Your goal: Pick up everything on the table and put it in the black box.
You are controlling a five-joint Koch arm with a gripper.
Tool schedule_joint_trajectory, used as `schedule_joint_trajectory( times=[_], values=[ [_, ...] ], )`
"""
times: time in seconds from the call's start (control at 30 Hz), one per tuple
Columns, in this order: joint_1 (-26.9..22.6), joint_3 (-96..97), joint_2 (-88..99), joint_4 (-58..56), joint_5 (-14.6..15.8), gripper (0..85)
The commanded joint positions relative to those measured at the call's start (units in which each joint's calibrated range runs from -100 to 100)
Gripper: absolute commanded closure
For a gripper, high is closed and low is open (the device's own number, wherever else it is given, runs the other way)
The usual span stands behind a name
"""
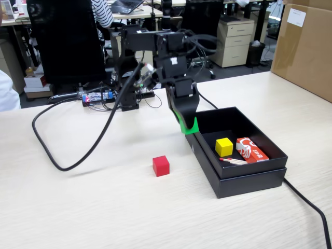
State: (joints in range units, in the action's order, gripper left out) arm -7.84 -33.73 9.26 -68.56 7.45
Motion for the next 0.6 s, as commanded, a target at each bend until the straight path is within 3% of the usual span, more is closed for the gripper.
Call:
schedule_joint_trajectory(
  times=[0.0,0.23,0.57],
  values=[
    [-1.42,-2.63,9.51,-0.16,0.2,84.6],
    [-7.42,-2.99,10.77,-0.16,0.68,84.6],
    [-9.13,-8.07,-16.08,-0.16,1.95,84.6]
  ],
)
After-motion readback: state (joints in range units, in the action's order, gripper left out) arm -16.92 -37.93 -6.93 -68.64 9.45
